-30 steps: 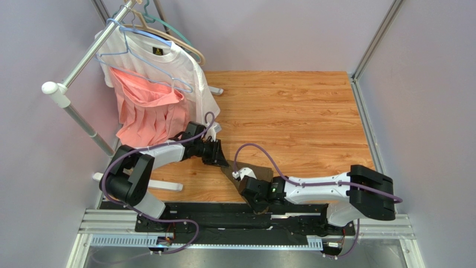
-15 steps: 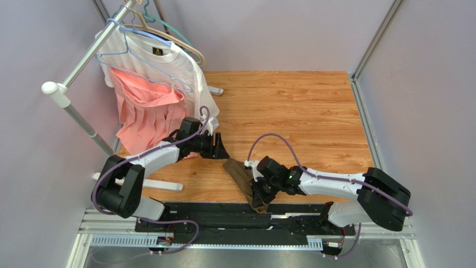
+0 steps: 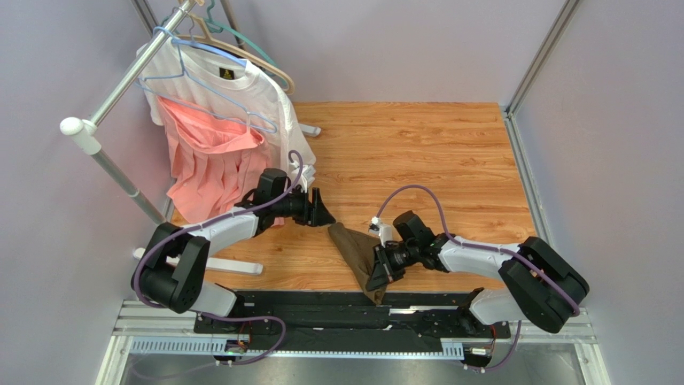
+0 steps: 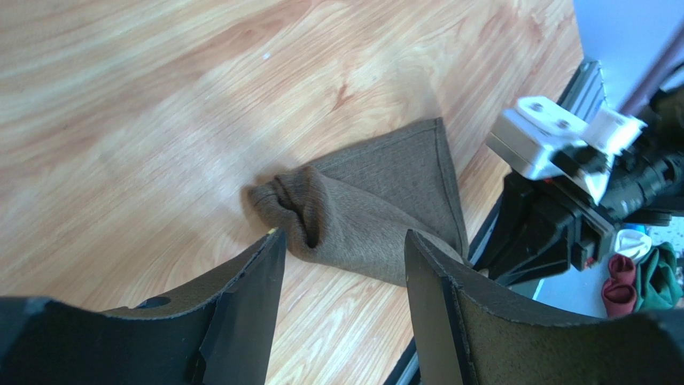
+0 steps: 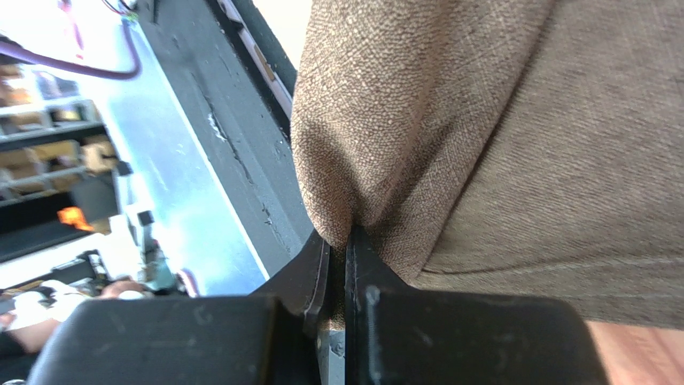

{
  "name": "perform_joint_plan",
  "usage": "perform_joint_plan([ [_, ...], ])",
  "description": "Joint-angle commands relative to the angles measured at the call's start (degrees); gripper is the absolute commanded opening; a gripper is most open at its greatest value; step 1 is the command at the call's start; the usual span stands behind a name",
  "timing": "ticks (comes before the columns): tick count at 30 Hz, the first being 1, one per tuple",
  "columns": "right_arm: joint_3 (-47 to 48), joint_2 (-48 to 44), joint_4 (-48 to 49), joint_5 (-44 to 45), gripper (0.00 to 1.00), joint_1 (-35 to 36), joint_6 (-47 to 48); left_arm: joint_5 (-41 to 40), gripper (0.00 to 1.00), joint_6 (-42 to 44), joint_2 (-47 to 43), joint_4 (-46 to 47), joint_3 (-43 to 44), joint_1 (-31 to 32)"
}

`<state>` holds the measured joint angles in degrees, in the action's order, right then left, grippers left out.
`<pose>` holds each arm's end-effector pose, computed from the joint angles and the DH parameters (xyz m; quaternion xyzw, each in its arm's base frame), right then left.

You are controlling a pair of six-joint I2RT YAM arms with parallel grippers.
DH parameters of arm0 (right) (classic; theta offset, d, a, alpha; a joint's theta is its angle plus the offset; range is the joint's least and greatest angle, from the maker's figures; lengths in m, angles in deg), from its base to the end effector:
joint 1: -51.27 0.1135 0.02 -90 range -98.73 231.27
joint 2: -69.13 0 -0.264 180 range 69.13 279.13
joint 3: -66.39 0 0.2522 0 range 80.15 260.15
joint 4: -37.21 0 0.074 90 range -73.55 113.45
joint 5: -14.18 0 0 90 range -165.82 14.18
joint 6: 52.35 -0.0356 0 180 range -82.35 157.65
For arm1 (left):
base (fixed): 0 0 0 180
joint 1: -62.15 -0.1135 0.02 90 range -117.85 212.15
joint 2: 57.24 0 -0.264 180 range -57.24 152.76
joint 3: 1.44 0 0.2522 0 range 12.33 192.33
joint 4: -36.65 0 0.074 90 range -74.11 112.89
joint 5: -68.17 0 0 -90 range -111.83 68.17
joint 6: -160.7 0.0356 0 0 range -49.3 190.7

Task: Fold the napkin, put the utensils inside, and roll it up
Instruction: Roll the napkin with the utensil

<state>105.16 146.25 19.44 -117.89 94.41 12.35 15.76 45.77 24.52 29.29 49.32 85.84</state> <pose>0.1405 0.1644 0.1310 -0.2418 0.8658 0.4369 0.0318 0.2463 -0.1318 0.1815 0.1311 0.8536 -0.4340 0.2564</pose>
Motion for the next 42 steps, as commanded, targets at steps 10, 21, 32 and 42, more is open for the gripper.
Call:
perform_joint_plan([
  [10,-5.33,2.86,11.57,-10.14,0.0,-10.35,-3.79,-4.27,0.65,-2.41,2.79,10.13,-1.66,6.2],
  [21,-5.86,4.0,10.16,-10.84,0.0,-13.69,-2.91,-5.86,0.67,1.64,6.83,14.42,-2.19,6.2],
  [32,-6.03,4.88,8.15,-8.65,0.0,-14.13,-4.06,-2.43,0.44,-1.61,13.16,25.51,-1.75,7.69],
  [42,-4.01,1.2,-0.98,-3.21,0.43,-14.04,-3.97,0.12,0.0,-2.58,15.27,24.9,-0.26,7.96],
])
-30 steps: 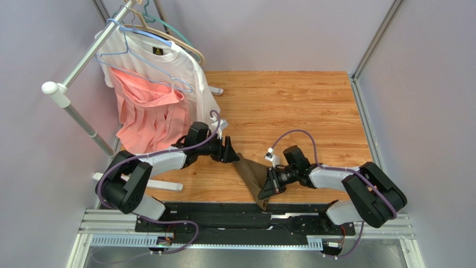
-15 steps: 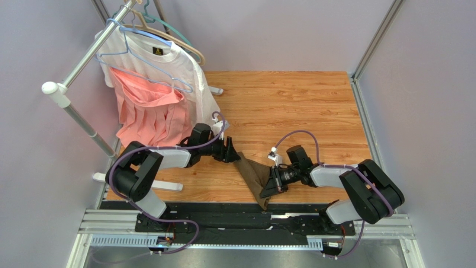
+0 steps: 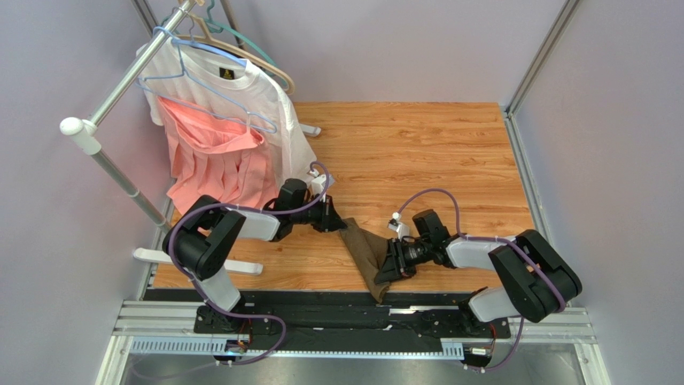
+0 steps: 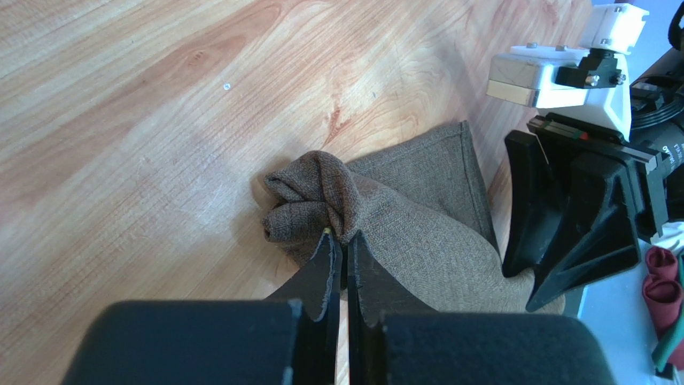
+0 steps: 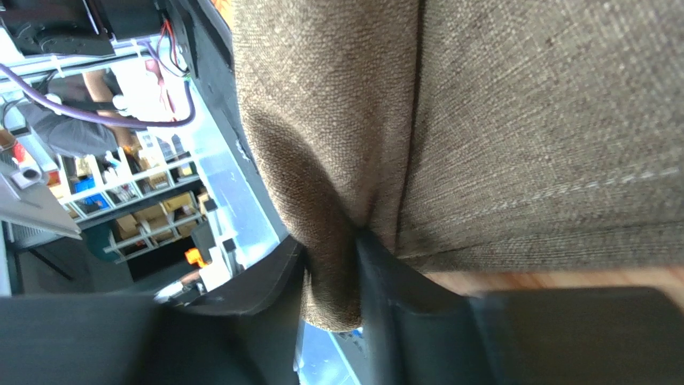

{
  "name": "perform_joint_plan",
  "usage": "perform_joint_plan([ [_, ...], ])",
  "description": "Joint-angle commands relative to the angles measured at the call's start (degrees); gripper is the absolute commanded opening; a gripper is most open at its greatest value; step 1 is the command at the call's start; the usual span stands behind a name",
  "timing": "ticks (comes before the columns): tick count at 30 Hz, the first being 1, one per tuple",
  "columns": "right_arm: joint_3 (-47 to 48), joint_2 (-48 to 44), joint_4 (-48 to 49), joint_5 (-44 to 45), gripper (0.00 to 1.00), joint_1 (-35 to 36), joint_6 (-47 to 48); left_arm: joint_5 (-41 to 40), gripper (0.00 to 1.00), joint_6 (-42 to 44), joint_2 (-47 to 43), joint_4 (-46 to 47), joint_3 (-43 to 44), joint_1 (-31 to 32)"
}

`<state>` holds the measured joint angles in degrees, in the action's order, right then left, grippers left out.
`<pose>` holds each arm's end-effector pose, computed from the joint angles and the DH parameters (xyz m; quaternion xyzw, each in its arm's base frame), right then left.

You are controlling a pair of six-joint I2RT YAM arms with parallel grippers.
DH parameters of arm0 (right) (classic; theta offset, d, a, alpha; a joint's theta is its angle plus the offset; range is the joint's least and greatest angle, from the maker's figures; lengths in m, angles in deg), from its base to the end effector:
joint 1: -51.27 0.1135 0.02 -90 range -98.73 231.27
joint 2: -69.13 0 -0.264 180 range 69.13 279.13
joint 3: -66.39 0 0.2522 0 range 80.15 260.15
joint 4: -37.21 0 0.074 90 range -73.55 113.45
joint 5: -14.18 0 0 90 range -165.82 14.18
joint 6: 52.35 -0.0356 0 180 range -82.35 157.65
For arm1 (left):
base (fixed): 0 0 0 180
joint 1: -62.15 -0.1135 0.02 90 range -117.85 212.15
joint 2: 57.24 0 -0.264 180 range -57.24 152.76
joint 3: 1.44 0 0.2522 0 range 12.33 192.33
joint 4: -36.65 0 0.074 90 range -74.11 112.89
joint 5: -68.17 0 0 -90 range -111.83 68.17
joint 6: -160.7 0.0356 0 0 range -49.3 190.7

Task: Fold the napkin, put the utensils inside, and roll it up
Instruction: Roll the napkin with the utensil

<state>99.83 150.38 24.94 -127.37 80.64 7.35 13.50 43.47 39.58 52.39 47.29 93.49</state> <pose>0.1582 0.1210 0.1042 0.1052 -0.8709 -0.4801 0.0073 0.2514 -0.1772 0.1328 0.1761 0.8290 -0.4566 0.2706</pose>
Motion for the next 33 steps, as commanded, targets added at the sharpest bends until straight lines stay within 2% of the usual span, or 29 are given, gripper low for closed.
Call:
perform_joint_plan([
  [1,2.72,-3.73,-8.33,7.24,0.46,-0.27,1.3,2.63,0.0,-0.29,0.48,0.92,2.21,0.4],
  [5,7.82,-8.65,-19.4,14.25,0.57,-0.36,4.02,2.11,0.0,0.5,0.92,-6.79,5.46,0.57],
  [8,12.21,-11.64,-30.2,19.7,0.59,-0.54,4.99,1.32,0.0,1.38,1.53,-13.75,8.44,0.66],
  [10,14.32,-14.35,-32.95,21.92,0.61,-0.45,5.26,0.97,0.0,1.82,1.97,-17.69,9.68,0.66],
  [11,16.16,-15.41,-35.22,25.41,0.72,-0.36,5.17,0.79,0.0,1.91,2.15,-19.02,10.82,0.75],
  [16,22.58,-18.33,-37.44,35.27,0.73,4.99,3.15,0.09,0.0,3.05,3.47,-24.56,13.11,0.84],
  [19,27.5,-16.31,-38.93,46.94,0.74,13.59,1.48,0.09,0.0,2.7,3.91,-25.54,13.56,1.01],
  [20,28.56,-14.3,-39.63,53.94,0.74,16.14,1.13,0.18,0.0,2.61,3.99,-25.63,13.56,0.92],
  [21,30.66,-13.15,-39.73,56.71,0.74,20.77,0.78,0.18,0.0,2.27,4.08,-25.63,13.47,0.92],
  [23,32.52,-10.34,-40.34,62.68,0.74,24.58,-0.37,0.26,0.0,1.83,4.08,-25.54,13.47,1.01],
  [27,37.0,-1.65,-41.75,70.43,0.73,33.19,-1.42,0.44,0.0,1.3,4.08,-25.8,13.56,1.01],
  [33,42.1,6.89,-43.33,75.28,0.69,39.26,-0.9,0.44,0.0,1.3,4.08,-26.33,13.91,1.01],
])
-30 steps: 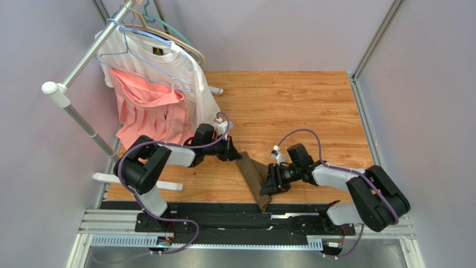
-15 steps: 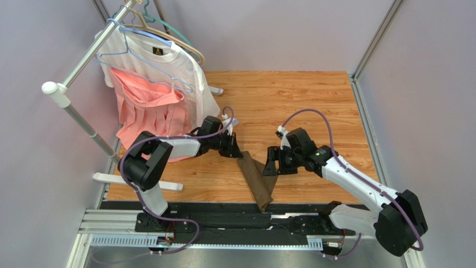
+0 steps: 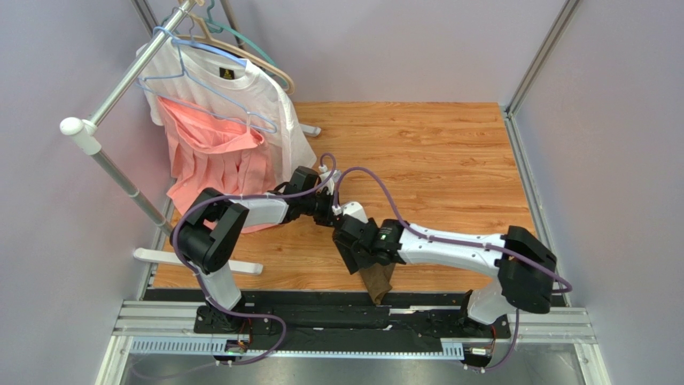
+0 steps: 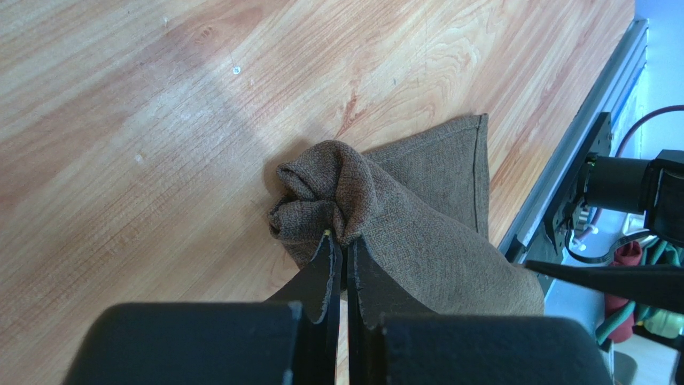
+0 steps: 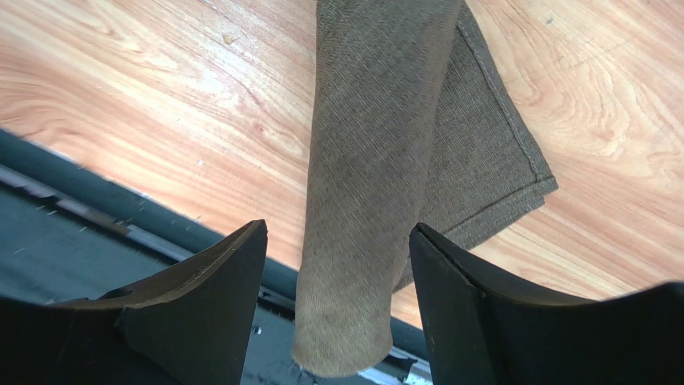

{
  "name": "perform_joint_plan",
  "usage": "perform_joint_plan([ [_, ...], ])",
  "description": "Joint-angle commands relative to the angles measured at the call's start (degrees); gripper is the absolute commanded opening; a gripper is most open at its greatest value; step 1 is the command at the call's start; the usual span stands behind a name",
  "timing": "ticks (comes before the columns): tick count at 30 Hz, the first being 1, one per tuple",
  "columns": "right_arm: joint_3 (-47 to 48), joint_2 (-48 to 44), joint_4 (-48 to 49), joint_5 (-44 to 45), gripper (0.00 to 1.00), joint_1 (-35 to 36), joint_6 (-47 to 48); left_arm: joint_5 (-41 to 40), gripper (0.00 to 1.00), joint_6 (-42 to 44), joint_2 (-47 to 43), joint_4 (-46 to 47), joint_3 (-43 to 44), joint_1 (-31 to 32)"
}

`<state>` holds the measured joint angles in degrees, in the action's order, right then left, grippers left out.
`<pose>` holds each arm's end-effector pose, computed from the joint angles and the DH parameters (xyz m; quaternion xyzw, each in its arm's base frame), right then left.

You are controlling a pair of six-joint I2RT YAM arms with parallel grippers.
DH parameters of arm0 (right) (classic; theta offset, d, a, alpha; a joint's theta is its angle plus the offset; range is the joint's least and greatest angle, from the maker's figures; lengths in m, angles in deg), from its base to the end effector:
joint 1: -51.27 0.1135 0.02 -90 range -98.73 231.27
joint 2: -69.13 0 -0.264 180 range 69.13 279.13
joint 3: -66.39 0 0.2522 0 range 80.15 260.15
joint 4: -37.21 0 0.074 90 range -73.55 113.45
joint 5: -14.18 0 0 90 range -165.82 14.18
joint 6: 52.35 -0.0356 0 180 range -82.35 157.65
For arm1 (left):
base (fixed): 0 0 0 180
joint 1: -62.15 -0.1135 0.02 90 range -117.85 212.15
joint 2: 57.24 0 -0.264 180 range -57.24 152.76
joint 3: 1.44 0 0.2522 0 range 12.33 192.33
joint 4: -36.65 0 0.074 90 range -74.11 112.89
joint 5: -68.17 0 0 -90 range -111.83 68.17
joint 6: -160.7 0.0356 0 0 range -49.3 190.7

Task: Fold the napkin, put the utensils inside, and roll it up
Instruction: Roll the napkin with the utensil

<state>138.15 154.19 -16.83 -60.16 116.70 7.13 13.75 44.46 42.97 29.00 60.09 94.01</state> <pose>0.1270 0.2547 0.2186 -0.2658 0.9347 0.0552 0.2295 0.2734 -0.1943 0.1412 0.1568 0.8772 -0.4199 0.1719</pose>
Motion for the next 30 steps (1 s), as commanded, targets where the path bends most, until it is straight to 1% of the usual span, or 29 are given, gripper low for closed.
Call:
perform_joint_plan([
  [1,4.4,4.84,-1.48,8.77,0.68,3.74,-0.59,0.29,0.0,0.31,0.7,-3.03,1.19,0.4],
  [3,4.67,6.34,-1.48,9.3,0.67,4.53,-0.59,0.29,0.0,0.14,0.7,-3.03,1.19,0.4],
  [7,4.14,8.98,-0.25,10.0,0.6,5.15,-0.06,0.46,0.0,-0.3,0.7,-2.86,0.92,0.49],
  [10,3.53,10.3,0.81,10.53,0.56,5.24,0.11,0.55,0.0,-0.39,0.61,-2.68,0.84,0.49],
  [15,2.04,12.58,3.0,10.44,0.56,5.32,-0.15,1.25,0.0,-0.83,0.34,-1.37,0.48,0.49],
  [19,1.25,13.29,3.88,10.45,0.5,5.06,-1.55,2.22,0.0,-1.62,-0.01,-0.22,-0.22,0.49],
  [21,0.46,12.95,4.41,9.92,0.43,4.62,-2.35,2.4,0.0,-1.71,-0.53,0.3,-0.57,0.49],
  [22,-0.51,12.77,4.93,9.57,0.38,4.36,-2.52,2.4,0.0,-1.97,-0.88,0.39,-0.92,0.49],
  [24,-1.48,12.07,5.73,8.86,0.29,3.74,-2.87,2.48,0.0,-2.06,-1.68,0.83,-1.27,0.4],
  [25,-2.79,10.84,6.95,7.73,0.2,3.48,-2.88,2.4,0.04,-2.41,-1.94,1.1,-1.8,0.49],
  [26,-3.59,10.22,7.92,6.76,0.15,2.78,-2.88,2.4,0.09,-2.85,-2.38,1.36,-2.15,0.31],
  [27,-4.46,9.26,9.15,5.79,0.1,2.43,-2.96,2.22,0.24,-3.37,-2.73,2.41,-2.59,0.14],
  [28,-5.6,7.51,11.42,3.87,0.04,1.99,-3.05,2.22,0.28,-4.69,-3.08,3.37,-3.81,-0.04],
  [29,-7.44,6.54,12.49,2.72,0.01,1.29,-2.88,2.39,0.39,-5.39,-4.04,5.3,-4.52,-0.3],
  [30,-8.42,5.66,13.54,1.66,0.0,0.85,-2.44,2.48,0.46,-6.1,-4.57,6.01,-5.14,-1.26],
])
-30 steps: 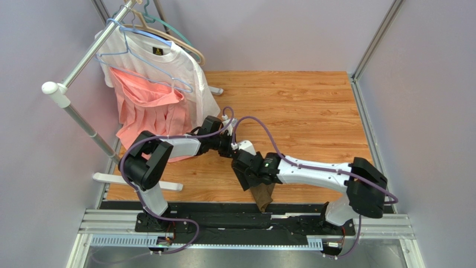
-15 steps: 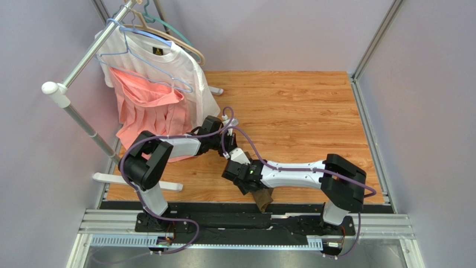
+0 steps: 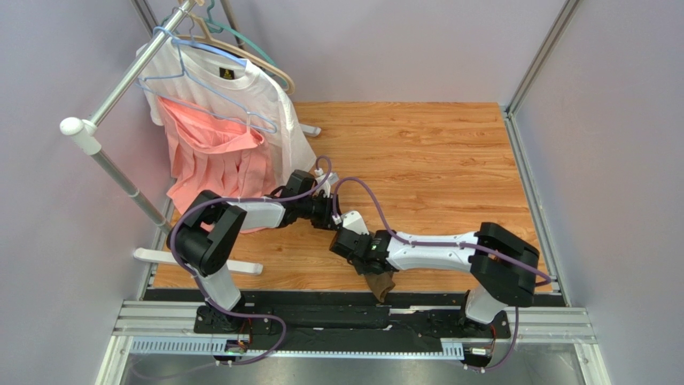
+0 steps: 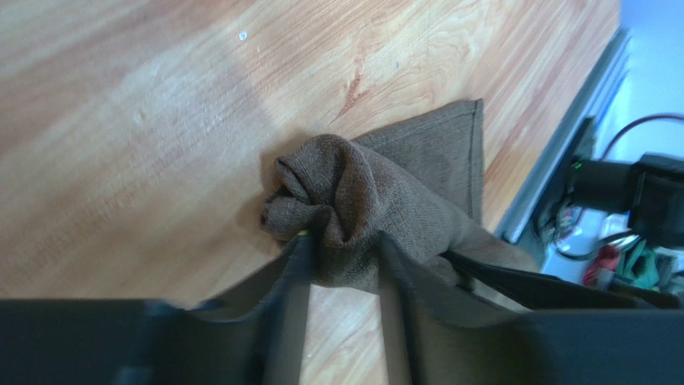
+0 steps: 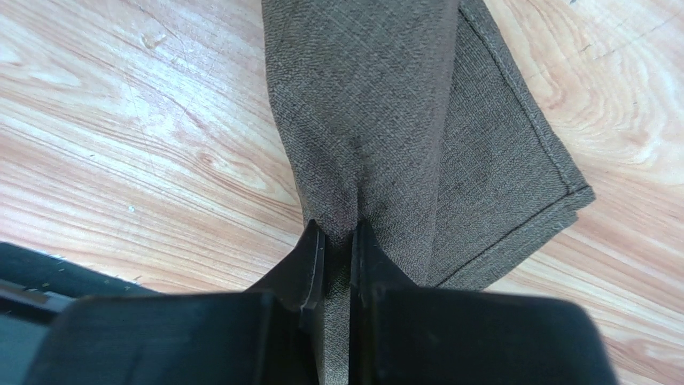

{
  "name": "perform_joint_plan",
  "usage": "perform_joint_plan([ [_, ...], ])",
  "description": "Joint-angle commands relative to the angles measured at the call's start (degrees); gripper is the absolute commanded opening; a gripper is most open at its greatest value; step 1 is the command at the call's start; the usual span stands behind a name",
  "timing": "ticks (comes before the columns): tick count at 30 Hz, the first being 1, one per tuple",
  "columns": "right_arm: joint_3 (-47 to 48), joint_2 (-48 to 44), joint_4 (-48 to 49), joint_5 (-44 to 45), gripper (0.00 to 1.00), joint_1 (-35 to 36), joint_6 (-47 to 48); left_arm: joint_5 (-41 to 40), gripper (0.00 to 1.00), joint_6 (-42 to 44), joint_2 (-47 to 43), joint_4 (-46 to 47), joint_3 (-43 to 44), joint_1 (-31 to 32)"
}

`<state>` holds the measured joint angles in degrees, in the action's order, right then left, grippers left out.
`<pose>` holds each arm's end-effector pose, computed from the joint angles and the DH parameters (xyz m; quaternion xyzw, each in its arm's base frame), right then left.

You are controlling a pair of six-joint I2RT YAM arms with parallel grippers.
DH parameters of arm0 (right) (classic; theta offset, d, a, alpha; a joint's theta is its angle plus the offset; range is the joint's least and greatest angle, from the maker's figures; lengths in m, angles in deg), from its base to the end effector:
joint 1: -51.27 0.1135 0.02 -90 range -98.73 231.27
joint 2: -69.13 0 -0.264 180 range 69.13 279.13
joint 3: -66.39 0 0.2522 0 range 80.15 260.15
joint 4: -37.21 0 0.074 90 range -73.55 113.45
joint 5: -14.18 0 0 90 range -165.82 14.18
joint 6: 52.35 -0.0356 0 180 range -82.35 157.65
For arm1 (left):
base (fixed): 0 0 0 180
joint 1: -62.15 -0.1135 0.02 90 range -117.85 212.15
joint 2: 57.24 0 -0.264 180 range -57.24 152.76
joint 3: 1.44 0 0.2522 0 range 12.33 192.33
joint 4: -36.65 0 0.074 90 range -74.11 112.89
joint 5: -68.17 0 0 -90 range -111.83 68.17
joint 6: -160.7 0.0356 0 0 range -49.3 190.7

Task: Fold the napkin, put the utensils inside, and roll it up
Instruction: Roll the napkin with the utensil

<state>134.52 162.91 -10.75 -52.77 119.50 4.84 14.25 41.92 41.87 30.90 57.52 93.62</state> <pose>0.1223 0.2687 0.1653 -0.2679 0.9325 -0.0179 0.2414 0.2672 -0.1881 0.1378 0.1369 0.8783 -0.4274 0.1647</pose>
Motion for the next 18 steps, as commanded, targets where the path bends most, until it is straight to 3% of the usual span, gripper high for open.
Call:
perform_joint_plan([
  [1,-5.58,-3.94,8.78,-7.13,0.0,-2.22,-0.14,2.07,0.52,-4.7,-4.09,4.73,-3.87,-1.4],
  [2,-6.98,-5.69,9.58,-8.01,0.0,-2.74,0.12,2.07,0.56,-5.23,-5.67,5.86,-4.4,-2.1],
  [3,-7.52,-6.49,10.28,-8.89,0.0,-3.1,0.64,2.07,0.69,-5.5,-6.47,6.14,-5.02,-3.15],
  [5,-8.66,-8.51,12.21,-12.22,0.0,-4.41,1.0,1.72,0.73,-5.5,-9.44,6.4,-6.34,-4.04],
  [18,-19.56,-16.17,28.3,-37.01,0.0,-16.98,0.12,-4.08,0.8,-0.85,-24.49,-2.21,-8.45,-9.22],
])
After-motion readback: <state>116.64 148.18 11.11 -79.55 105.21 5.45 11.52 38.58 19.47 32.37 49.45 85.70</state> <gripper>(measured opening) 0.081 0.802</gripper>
